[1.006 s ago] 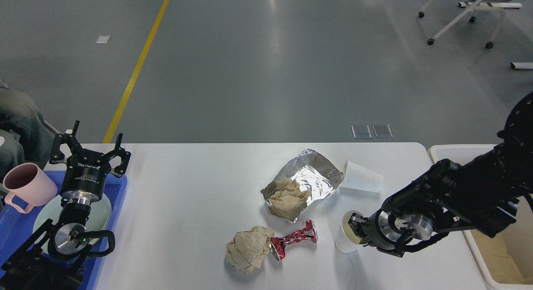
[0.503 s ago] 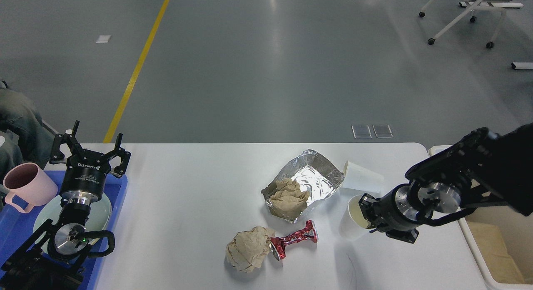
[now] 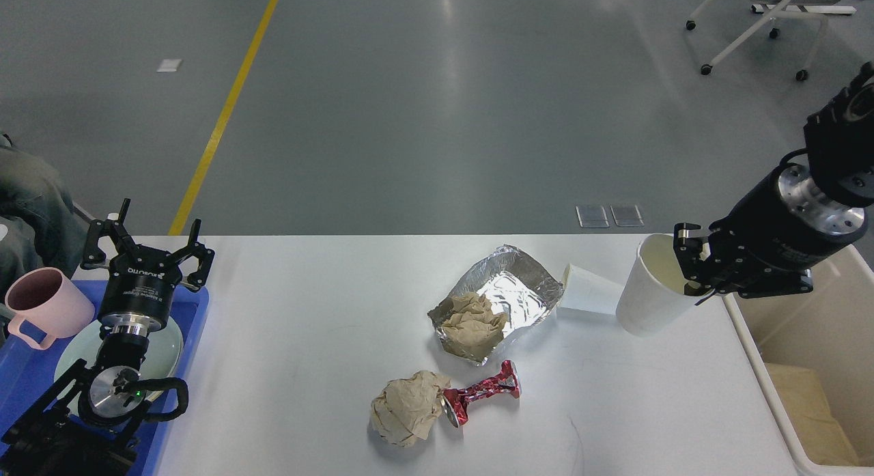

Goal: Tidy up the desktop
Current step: 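Lift the paper cup over the white bin and drop it in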

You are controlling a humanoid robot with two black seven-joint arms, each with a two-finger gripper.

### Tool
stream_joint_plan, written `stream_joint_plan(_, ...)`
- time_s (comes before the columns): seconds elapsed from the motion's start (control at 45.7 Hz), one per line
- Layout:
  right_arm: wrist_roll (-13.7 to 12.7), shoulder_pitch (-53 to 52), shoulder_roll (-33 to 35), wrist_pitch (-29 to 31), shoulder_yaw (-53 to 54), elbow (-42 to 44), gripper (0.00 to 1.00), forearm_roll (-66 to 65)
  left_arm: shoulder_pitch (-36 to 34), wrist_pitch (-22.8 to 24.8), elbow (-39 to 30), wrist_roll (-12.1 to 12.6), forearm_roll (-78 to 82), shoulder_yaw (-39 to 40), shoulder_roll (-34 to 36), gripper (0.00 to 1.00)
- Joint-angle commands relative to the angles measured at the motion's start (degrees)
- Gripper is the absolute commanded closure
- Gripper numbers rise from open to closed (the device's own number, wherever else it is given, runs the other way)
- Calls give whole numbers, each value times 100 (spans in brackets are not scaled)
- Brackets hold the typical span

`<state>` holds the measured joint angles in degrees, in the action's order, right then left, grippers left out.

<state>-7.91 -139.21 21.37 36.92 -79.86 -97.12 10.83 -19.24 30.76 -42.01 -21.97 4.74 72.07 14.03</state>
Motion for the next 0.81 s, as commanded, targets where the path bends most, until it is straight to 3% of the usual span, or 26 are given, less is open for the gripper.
stream_joint_plan(0.0,0,-36,52,-79,-178,26,100,-11,-1,0,0,-1,0,0,3,4)
stream_joint_plan(0.153,0,315,236,-623,-731,140,100,51,-1,0,0,-1,0,0,3,4)
stream_joint_plan(0.306,0,1149,921,-1502,-1180,649,100,60,-1,0,0,-9,0,0,-6,4)
stream_joint_plan(0.503,9,2967,1677,-1732,-962,2336,100,60,8,0,0,-9,0,0,-6,4)
stream_joint_plan(0.788,0,6342,1872,-1740,998,5219,100,77,-1,0,0,-9,0,0,-6,4)
